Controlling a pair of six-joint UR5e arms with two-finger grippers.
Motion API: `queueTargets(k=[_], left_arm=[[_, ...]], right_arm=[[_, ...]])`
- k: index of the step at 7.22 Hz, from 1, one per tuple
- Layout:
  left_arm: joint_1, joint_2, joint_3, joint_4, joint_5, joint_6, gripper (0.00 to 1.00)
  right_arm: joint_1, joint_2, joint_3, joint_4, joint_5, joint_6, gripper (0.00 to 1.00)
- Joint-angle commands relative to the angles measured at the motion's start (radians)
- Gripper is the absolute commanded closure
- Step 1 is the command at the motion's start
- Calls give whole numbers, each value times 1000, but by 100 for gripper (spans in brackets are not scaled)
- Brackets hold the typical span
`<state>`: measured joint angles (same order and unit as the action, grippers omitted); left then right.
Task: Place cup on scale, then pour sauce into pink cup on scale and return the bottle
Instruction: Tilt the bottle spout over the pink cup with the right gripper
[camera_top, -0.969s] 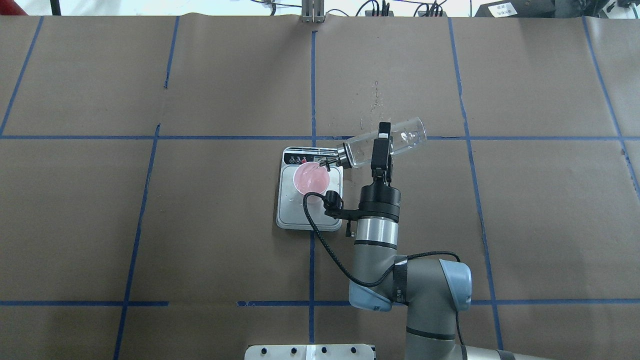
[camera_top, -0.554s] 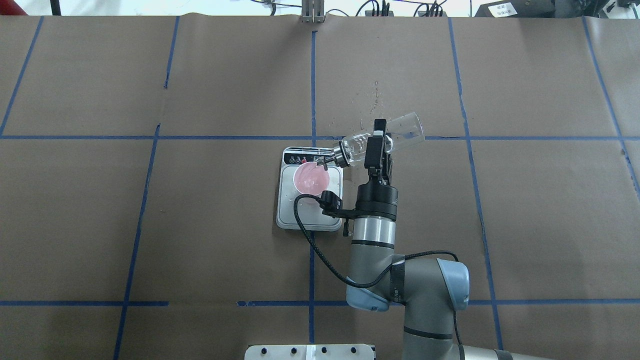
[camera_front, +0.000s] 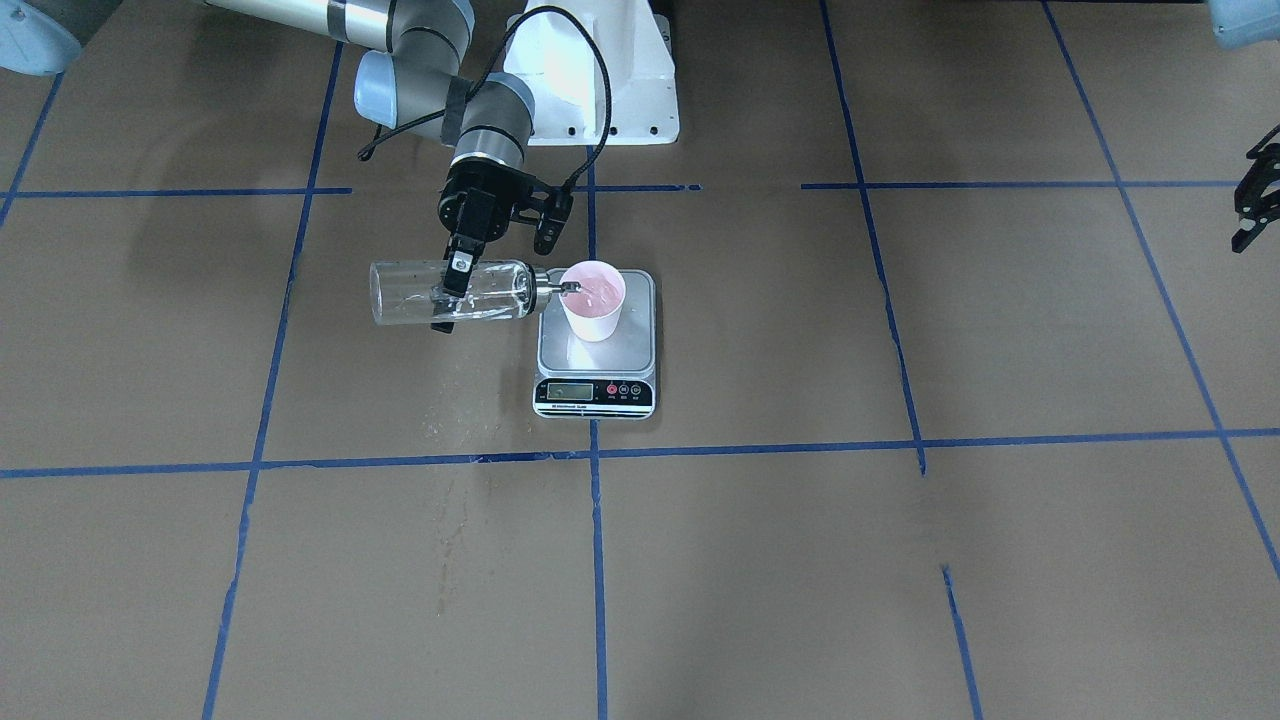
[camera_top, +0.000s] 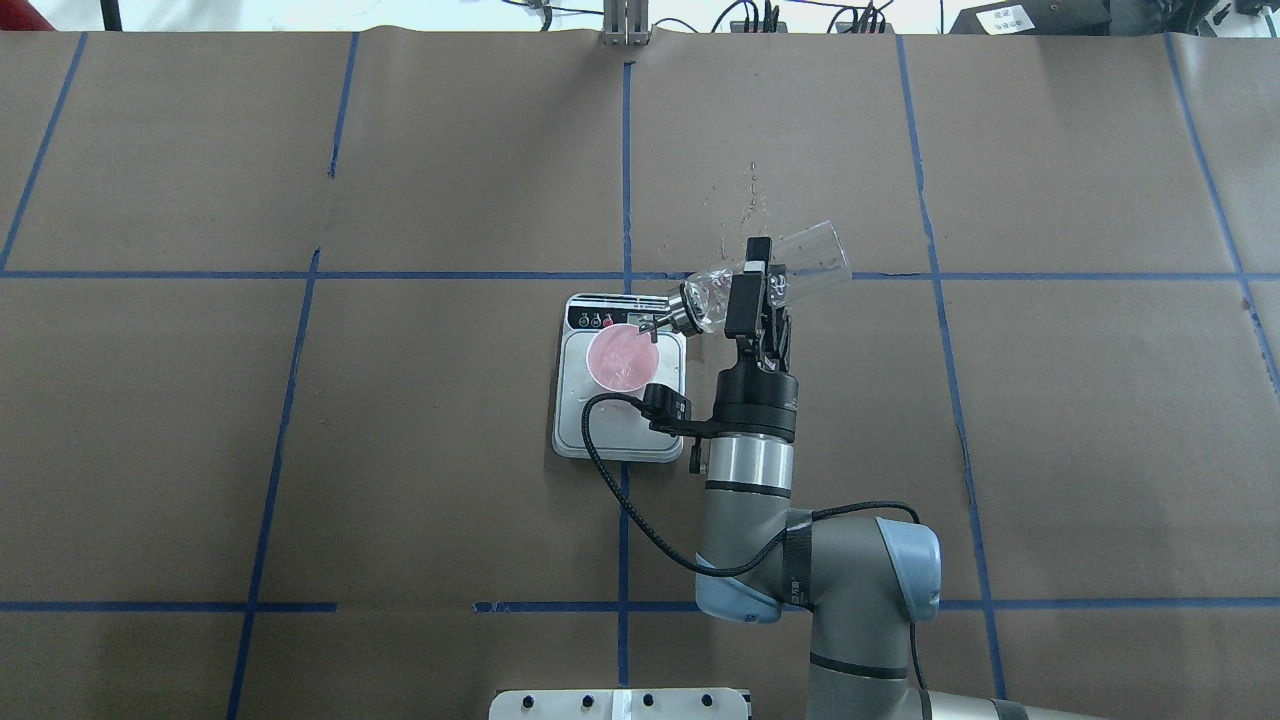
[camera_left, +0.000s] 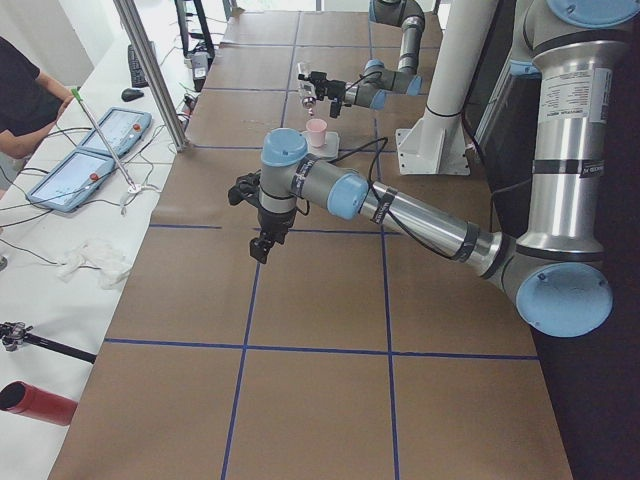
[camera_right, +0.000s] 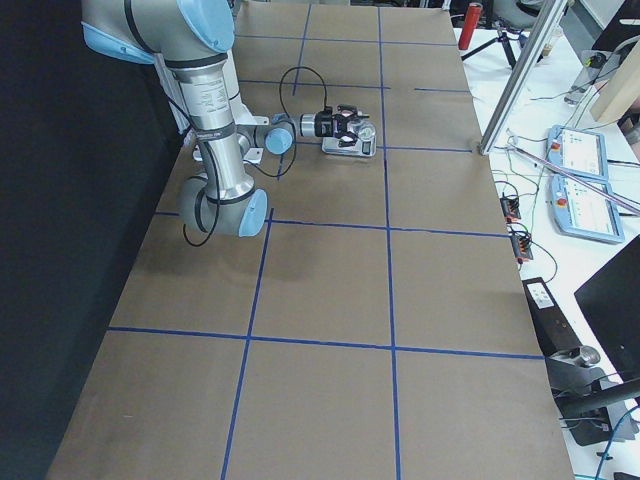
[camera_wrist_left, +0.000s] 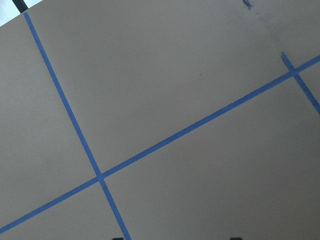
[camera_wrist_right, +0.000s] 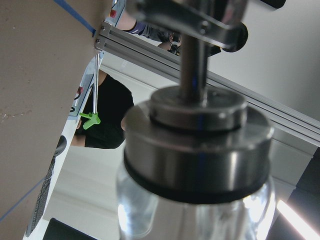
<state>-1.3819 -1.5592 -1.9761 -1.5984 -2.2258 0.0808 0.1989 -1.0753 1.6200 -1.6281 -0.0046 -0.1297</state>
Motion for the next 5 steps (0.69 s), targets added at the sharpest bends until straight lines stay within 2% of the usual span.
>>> queueTargets(k=[1, 4, 5], left_arm=[[0, 4, 0, 0, 0, 1, 23], [1, 4, -1, 0, 0, 1, 23], [1, 4, -1, 0, 0, 1, 23]], right_arm=[[0, 2, 5, 4, -2, -31, 100], [0, -2, 6, 7, 1, -28, 100], [-1, -5, 3, 67, 5, -25, 100]])
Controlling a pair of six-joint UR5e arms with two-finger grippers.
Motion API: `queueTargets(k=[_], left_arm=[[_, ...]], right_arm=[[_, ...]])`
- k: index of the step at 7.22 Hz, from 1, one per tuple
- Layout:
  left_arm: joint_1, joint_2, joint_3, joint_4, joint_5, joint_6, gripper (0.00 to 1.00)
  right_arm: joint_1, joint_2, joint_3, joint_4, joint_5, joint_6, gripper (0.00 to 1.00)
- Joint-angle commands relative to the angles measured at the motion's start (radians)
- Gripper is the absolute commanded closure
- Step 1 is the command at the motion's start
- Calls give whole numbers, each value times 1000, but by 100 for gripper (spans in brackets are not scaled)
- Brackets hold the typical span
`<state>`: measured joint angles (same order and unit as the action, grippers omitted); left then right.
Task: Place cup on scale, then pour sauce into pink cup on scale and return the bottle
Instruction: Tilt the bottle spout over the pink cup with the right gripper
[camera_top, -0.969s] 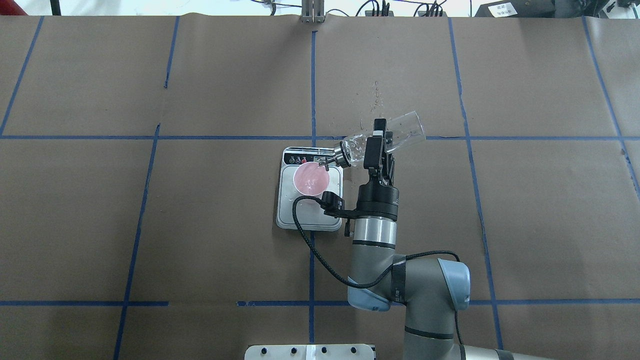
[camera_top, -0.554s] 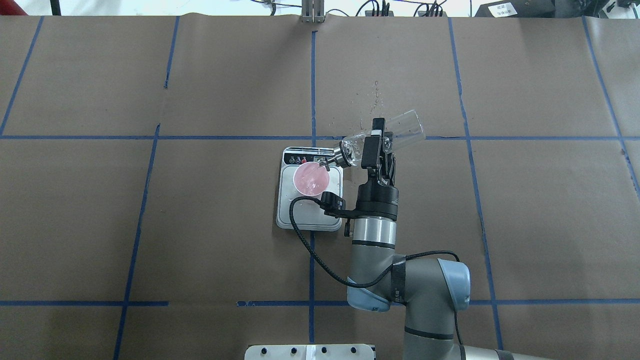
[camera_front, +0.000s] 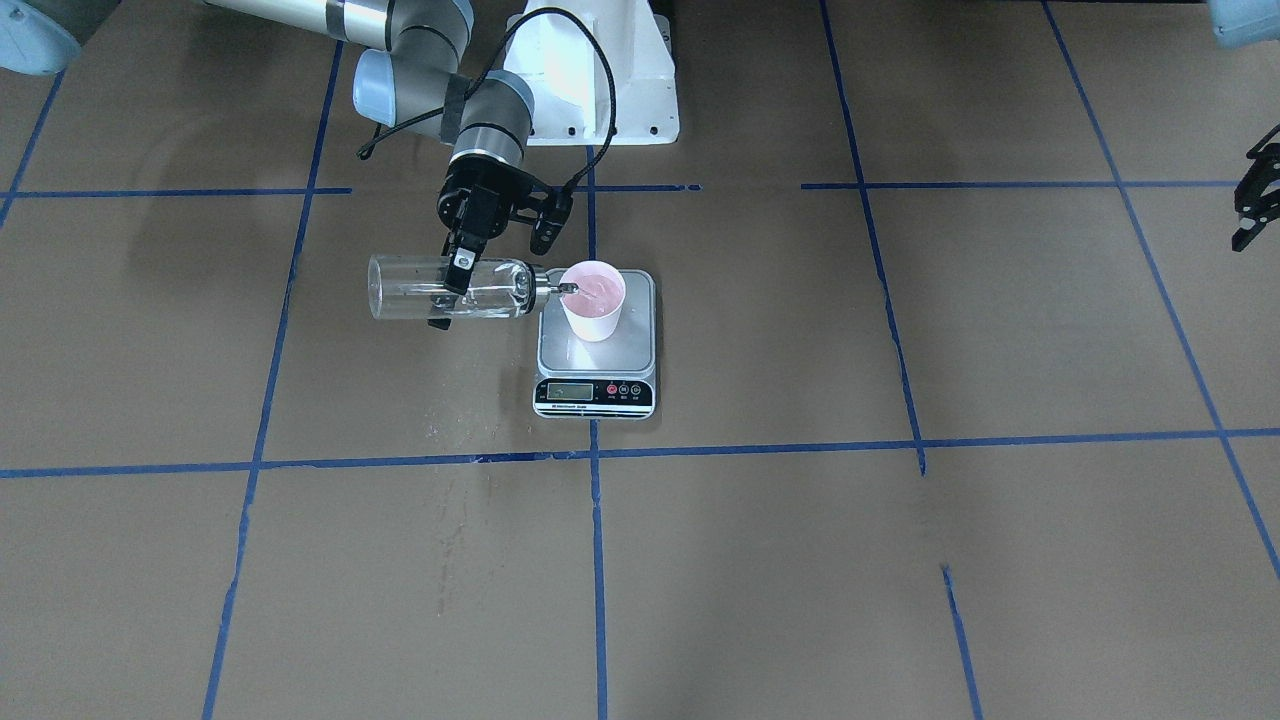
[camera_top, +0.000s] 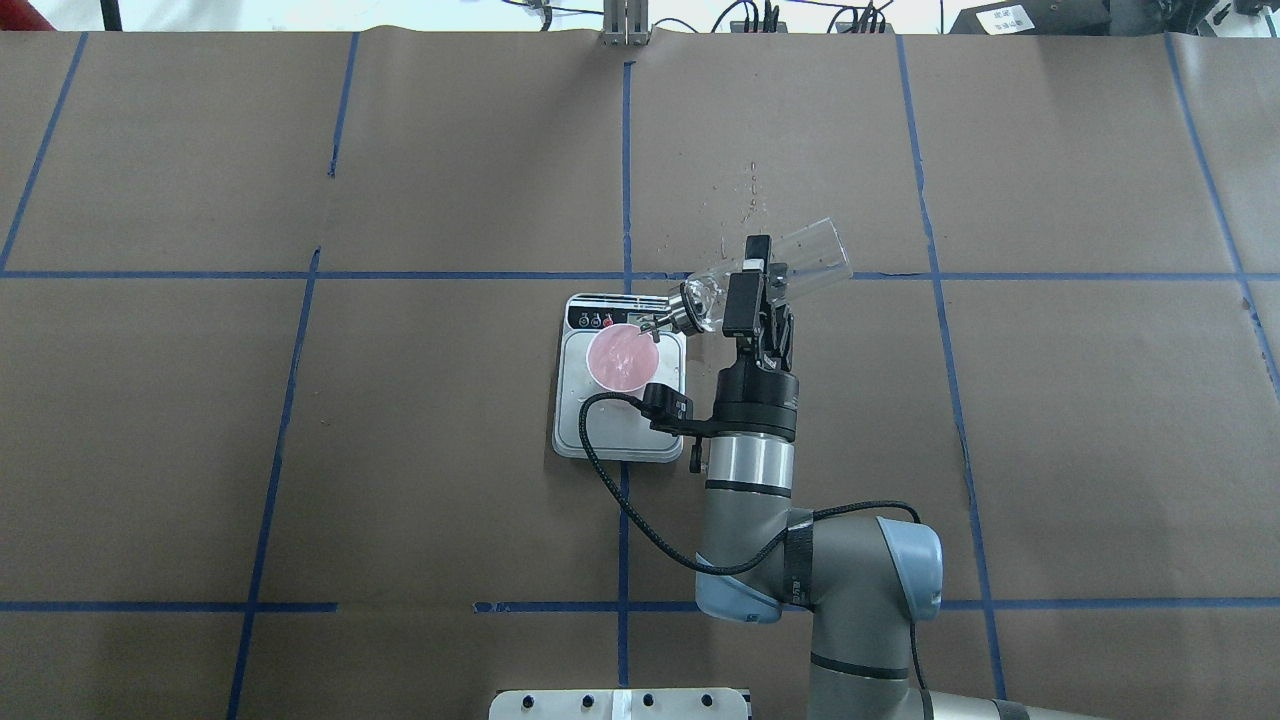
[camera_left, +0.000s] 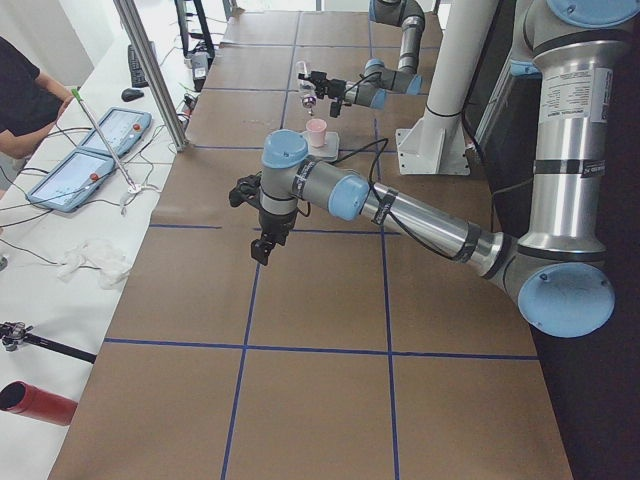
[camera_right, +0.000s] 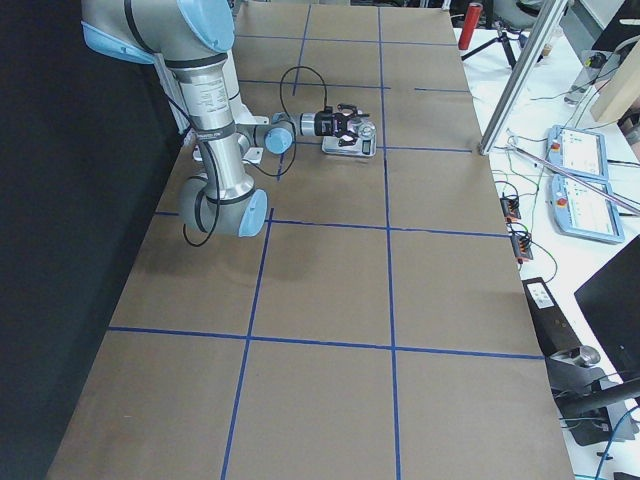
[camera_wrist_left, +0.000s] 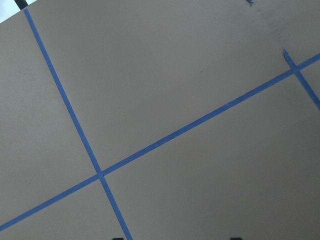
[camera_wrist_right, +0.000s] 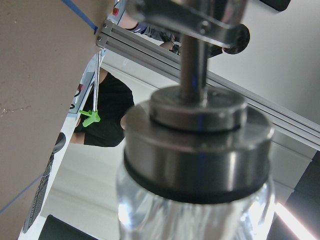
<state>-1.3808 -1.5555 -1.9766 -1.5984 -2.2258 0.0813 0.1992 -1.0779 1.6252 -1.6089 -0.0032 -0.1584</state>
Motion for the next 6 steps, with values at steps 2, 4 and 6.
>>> queueTargets(k=[2, 4, 6], left_arm=[[0, 0, -1, 0, -2, -2, 23], [0, 0, -1, 0, -2, -2, 23], [0, 0, -1, 0, -2, -2, 23]], right_arm=[[-3, -13, -16, 235, 38, 16, 100], [-4, -22, -66, 418, 64, 75, 100], [-4, -20, -77, 496, 116, 283, 100]])
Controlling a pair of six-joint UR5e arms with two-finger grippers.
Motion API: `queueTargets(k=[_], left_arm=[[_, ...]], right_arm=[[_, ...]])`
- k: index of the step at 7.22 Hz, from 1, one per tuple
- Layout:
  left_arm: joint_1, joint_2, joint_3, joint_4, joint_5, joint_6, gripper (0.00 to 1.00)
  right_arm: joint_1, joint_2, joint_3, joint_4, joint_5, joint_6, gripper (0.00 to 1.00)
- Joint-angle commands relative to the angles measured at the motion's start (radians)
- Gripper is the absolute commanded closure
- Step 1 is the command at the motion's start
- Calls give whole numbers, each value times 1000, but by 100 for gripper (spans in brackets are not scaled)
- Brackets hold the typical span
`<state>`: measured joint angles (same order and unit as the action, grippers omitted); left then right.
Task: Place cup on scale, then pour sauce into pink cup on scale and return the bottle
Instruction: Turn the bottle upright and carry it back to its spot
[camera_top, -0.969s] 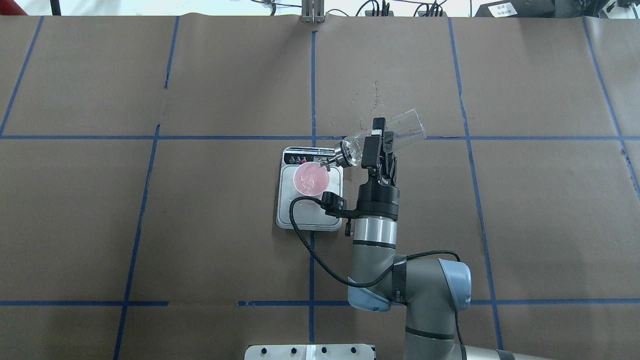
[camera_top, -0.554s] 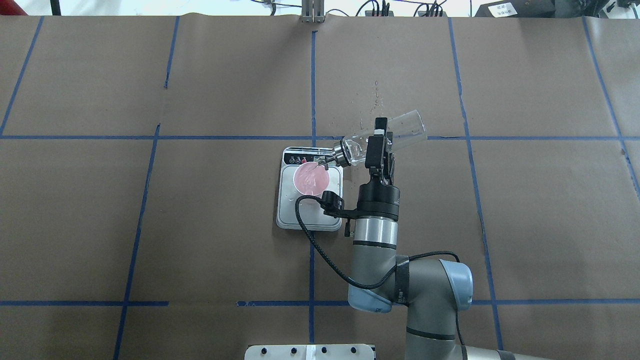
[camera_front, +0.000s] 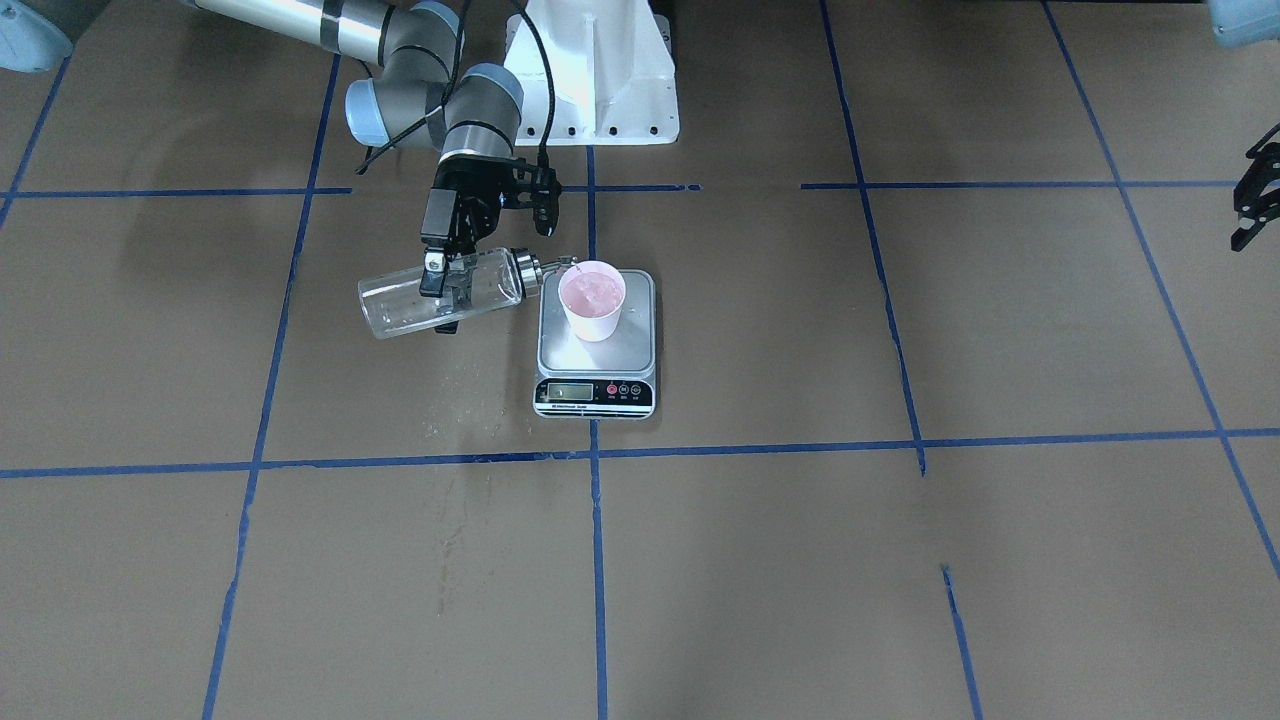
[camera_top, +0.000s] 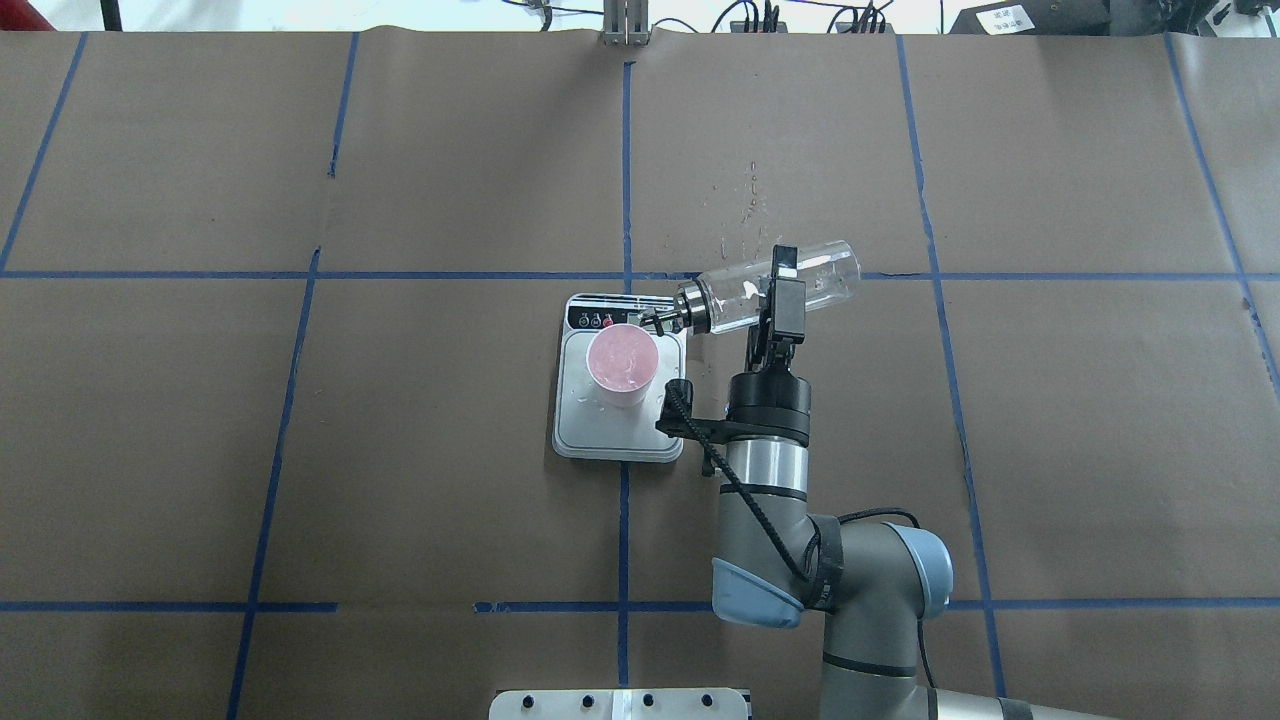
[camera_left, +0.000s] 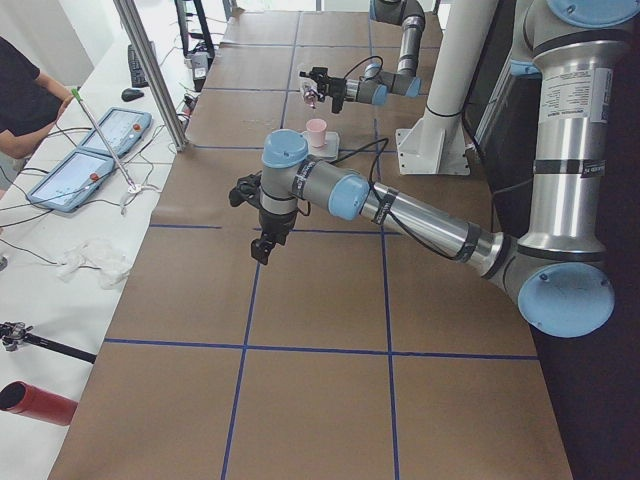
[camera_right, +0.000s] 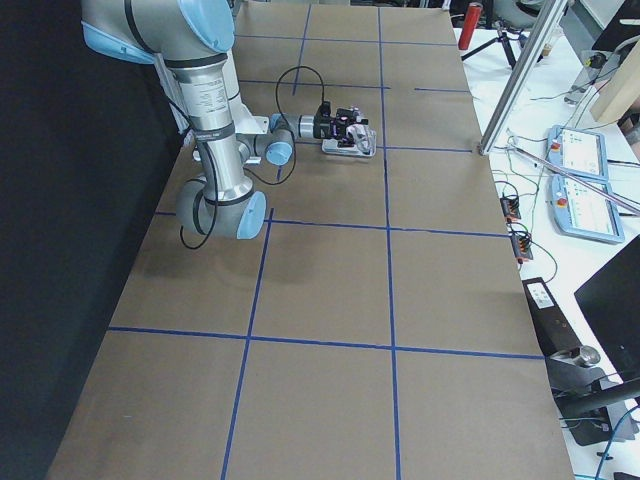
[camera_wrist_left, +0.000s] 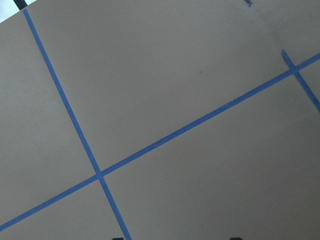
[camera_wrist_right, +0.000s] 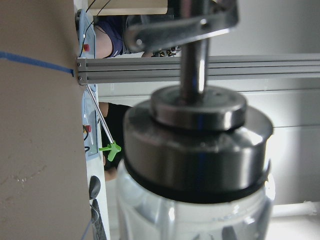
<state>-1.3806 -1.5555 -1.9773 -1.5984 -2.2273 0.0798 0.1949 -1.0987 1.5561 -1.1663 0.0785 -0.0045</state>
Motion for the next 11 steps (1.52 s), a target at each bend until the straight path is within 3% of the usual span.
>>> queueTargets(k=[1, 3, 7, 11], left_arm=[[0, -1, -2, 0, 0, -2, 23], [0, -1, -2, 0, 0, -2, 23], [0, -3, -8, 0, -8, -14, 23], [2, -5, -24, -2, -9, -40, 23]], right_arm=[[1, 2, -7, 60, 84, 311, 100], [1, -3, 1, 167, 203, 688, 100], [11, -102, 40, 367, 279, 722, 100], [49, -369, 201, 433, 486, 1002, 100]])
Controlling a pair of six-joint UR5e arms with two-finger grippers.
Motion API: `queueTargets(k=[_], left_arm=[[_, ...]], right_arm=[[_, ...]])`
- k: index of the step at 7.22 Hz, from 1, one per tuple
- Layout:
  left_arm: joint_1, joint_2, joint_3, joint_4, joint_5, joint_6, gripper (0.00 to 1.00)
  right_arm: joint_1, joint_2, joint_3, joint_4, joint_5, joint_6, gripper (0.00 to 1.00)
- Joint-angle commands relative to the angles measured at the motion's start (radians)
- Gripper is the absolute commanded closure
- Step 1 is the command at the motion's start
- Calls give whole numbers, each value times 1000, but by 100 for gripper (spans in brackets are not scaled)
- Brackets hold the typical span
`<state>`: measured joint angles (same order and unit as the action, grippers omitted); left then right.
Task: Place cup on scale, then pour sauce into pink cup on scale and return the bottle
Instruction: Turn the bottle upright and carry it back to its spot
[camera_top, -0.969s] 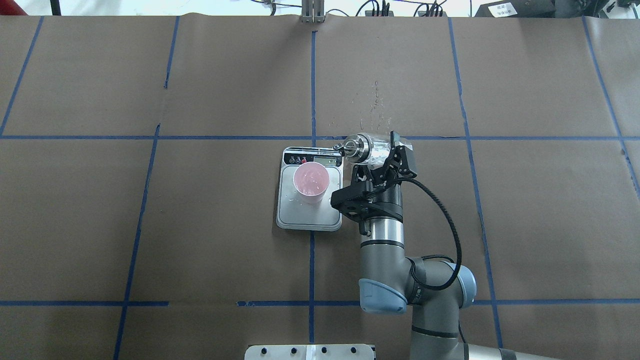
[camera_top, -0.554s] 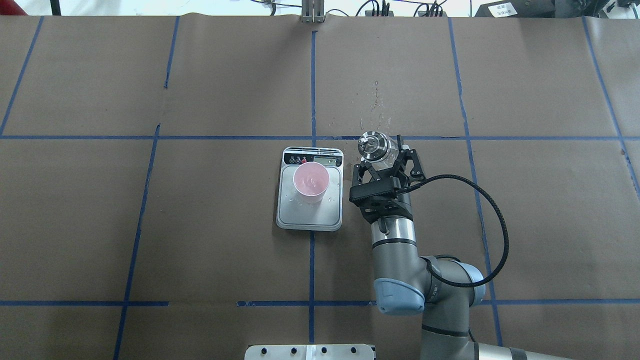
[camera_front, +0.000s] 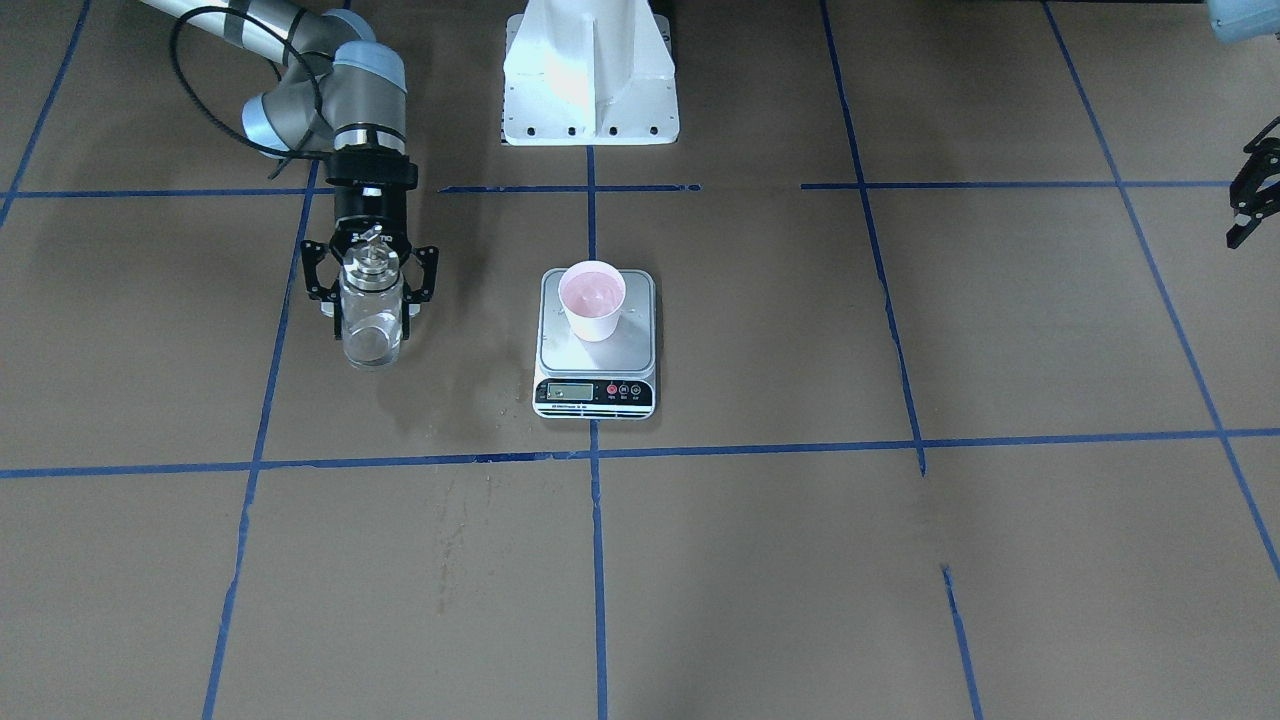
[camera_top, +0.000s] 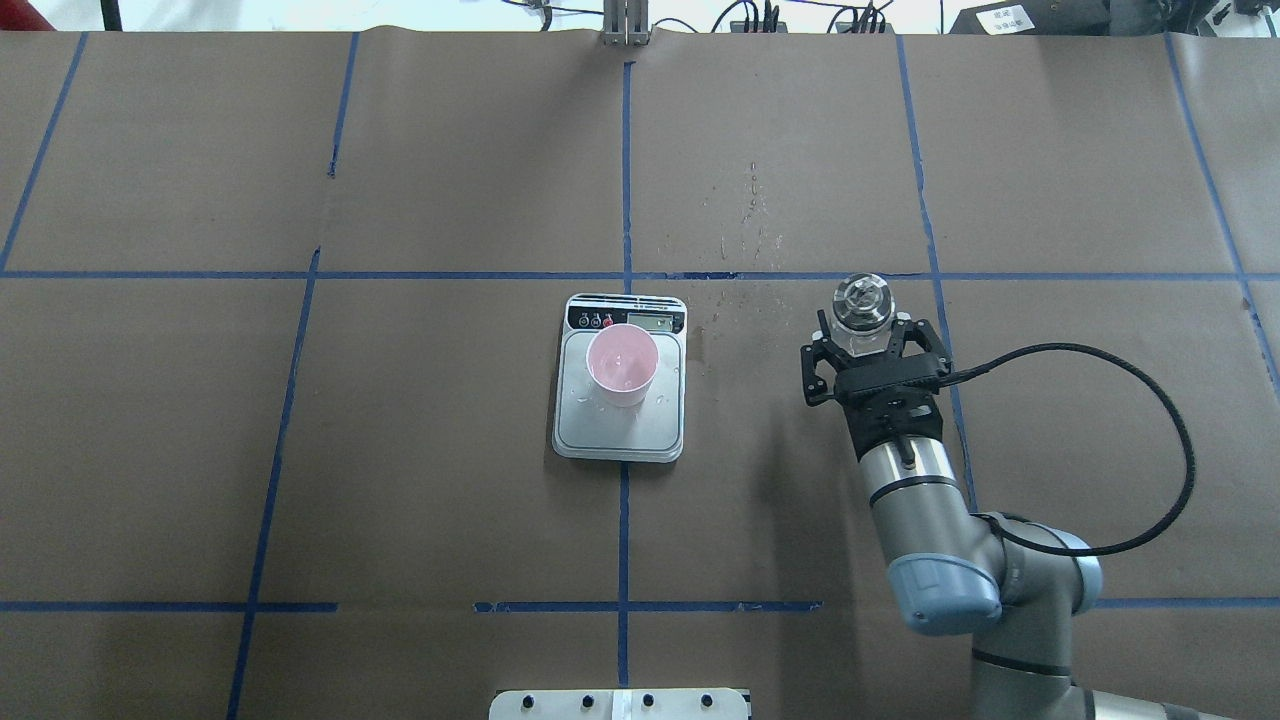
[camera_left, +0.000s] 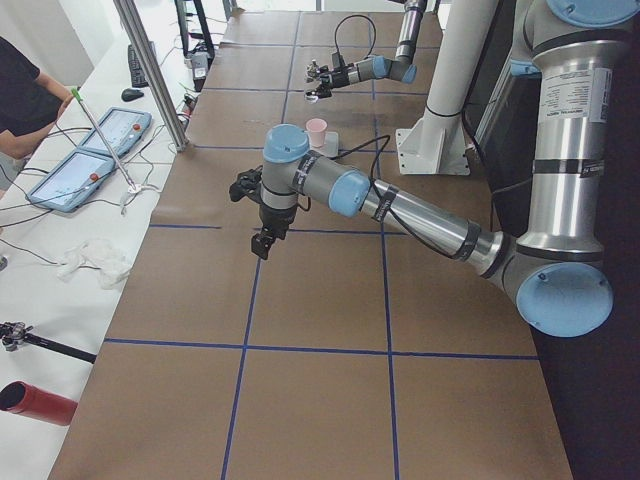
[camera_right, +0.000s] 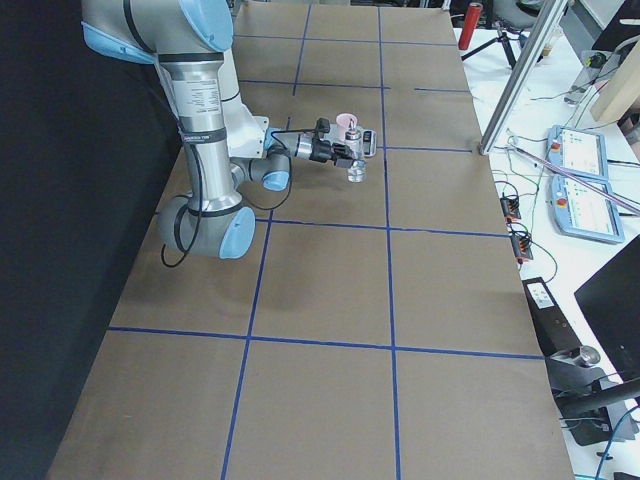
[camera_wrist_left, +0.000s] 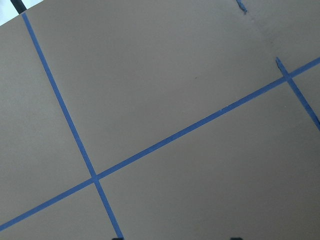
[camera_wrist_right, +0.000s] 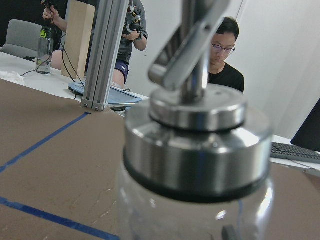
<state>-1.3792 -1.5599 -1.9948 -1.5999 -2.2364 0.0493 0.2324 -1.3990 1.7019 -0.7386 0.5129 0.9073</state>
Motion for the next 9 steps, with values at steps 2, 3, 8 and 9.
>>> queueTargets(k=[2, 3, 8, 9], left_arm=[[0, 0, -13, 0, 0, -16, 23], [0, 0, -15, 0, 1, -19, 23], [-1, 1, -24, 0, 1, -19, 23], [-1, 1, -24, 0, 1, -19, 23]], right_arm=[[10, -121, 73, 7, 64, 316, 100], [10, -153, 68, 7, 65, 332, 100], [10, -181, 29, 5, 67, 410, 100], [8, -181, 21, 5, 65, 410, 100]])
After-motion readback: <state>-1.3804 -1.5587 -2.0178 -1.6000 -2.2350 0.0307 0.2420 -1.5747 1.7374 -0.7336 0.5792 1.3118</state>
